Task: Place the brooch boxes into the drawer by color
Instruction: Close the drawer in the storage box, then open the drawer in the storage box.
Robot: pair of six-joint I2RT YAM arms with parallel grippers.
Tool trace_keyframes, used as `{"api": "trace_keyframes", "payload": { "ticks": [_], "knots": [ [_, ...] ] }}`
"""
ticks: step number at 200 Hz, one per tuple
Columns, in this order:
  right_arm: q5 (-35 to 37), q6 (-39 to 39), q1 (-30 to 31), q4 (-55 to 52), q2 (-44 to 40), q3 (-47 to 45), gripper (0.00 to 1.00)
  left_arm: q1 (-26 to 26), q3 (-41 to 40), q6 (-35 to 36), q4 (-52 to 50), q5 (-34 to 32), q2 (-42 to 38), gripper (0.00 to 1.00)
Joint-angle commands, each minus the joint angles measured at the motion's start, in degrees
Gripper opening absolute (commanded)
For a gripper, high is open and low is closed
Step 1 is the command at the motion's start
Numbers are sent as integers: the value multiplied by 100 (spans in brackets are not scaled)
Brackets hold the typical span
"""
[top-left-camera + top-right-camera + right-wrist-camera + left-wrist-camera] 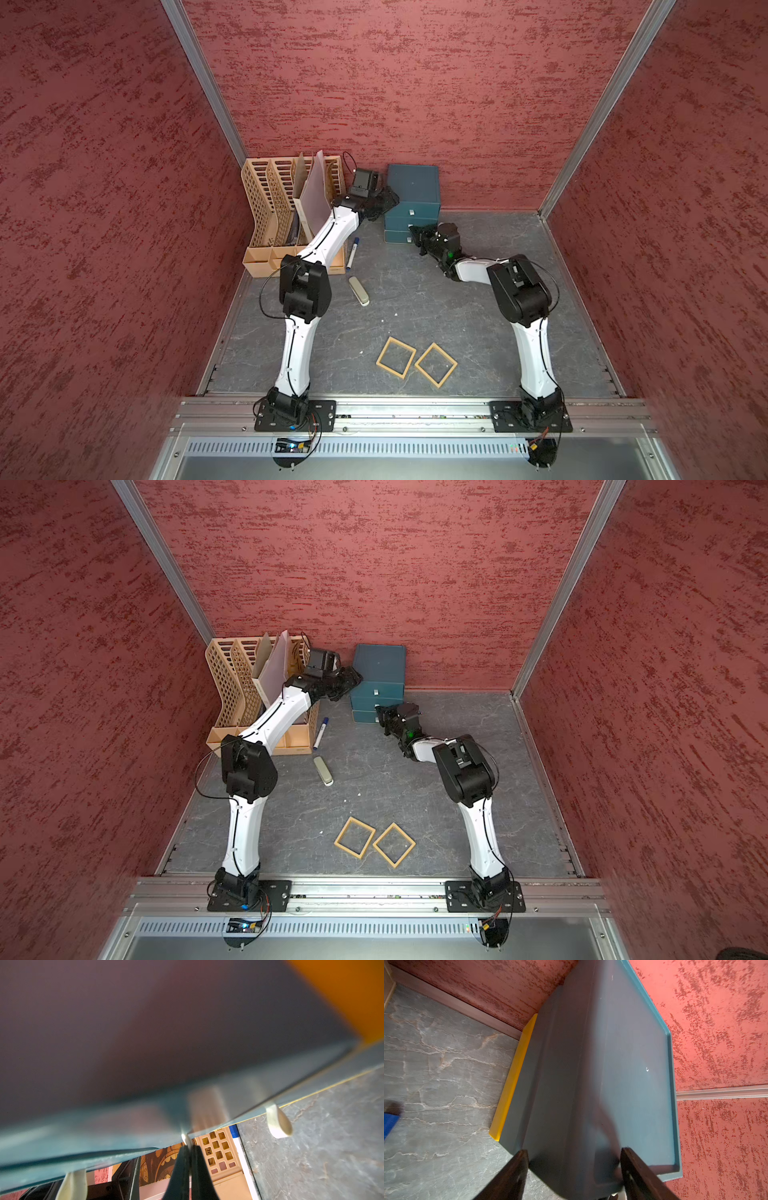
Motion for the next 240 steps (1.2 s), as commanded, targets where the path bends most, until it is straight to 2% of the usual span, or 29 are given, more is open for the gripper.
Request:
{"api": "trace_keyframes", "payload": {
  "ticks": [1,10,22,40,66,82,108,142,195,240],
  "knots": [
    [122,81,-157,-89,151,229,0,-101,-138,35,-221,90,-201,73],
    [107,92,-161,-68,137,214,0,-104,-139,32,-221,88,-202,73],
    [102,93,-150,-7,88,154,7,-101,-132,27,-204,88,-202,73],
    [120,75,-146,54,-52,6,24,-101,-139,18,-188,88,-207,73],
    [129,10,-141,288,-352,-368,55,-101,-135,13,-164,101,-197,73],
    [124,-65,-127,368,-563,-676,64,-101,-134,16,-159,105,-184,73],
    [154,36,-67,797,-620,-1191,64,-101,-134,31,-159,89,-197,73],
    [121,-73,-5,941,-367,-1291,59,-101,-116,18,-139,127,-194,73],
    [-73,-102,2,1015,394,-734,54,-118,-77,24,-151,159,-179,73],
    [-47,-37,4,1137,743,-366,54,-112,-94,48,-162,149,-167,73]
  ]
}}
